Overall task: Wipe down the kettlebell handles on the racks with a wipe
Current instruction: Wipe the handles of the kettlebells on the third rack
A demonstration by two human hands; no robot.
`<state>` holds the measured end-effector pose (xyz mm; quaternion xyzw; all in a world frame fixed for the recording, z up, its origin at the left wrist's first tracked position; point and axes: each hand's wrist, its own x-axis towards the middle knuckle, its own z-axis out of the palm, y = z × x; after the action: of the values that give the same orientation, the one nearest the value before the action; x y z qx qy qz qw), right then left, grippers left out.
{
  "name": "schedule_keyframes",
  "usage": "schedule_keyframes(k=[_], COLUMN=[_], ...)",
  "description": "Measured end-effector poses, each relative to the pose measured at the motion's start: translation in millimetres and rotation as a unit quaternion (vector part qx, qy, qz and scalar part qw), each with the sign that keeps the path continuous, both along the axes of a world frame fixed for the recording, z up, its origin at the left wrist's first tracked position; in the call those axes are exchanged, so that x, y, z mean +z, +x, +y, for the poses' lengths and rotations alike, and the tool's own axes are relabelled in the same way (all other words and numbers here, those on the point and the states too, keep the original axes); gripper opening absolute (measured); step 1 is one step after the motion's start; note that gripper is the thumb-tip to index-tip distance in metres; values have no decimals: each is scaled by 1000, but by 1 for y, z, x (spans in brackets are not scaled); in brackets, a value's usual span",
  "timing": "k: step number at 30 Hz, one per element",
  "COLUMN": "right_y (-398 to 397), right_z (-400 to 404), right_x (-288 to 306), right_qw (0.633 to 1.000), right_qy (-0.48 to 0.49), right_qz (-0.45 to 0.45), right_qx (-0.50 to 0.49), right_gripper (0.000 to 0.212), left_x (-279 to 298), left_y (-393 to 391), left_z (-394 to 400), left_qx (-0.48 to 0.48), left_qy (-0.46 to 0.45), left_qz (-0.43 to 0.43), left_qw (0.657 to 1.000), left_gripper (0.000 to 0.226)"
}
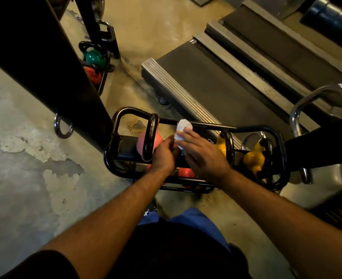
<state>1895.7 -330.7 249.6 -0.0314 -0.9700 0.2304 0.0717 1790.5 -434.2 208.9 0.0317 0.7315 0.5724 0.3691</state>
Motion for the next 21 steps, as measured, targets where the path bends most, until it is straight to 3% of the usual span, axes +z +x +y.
schedule_keyframes(k=[2, 6, 8, 11, 15, 17, 19, 21], right_y=[-2, -29, -32, -25, -44, -46, -40, -44], right_z=[9, 31, 30, 41, 53, 45, 44, 52], right_x=[1, 14, 14, 12, 19, 21, 16, 13], right_qw=[999, 1000, 999, 991, 999, 998, 996, 996], right_qy=[10, -2, 18, 52, -31, -63, -42, -36], right_qz=[-12, -21, -14, -16, -14, -21, -23, -25], right_qx=[31, -1, 39, 124, 6, 20, 81, 80], right_gripper=[47, 44, 40, 38, 41, 40, 38, 39], left_x=[-6, -9, -11, -5, -10, -6, -7, -7], left_y=[1, 1, 4, 5, 6, 5, 7, 6], left_z=[0, 2, 4, 0, 4, 4, -4, -6], left_qx=[4, 8, 40, 38, -73, -39, -12, -18], left_qy=[7, 44, 93, 103, 42, 89, 76, 76], left_qz=[24, -31, -111, -119, 7, 7, 41, 15], left_qw=[1000, 999, 989, 987, 996, 995, 996, 997], left_gripper=[26, 25, 25, 24, 36, 29, 28, 31])
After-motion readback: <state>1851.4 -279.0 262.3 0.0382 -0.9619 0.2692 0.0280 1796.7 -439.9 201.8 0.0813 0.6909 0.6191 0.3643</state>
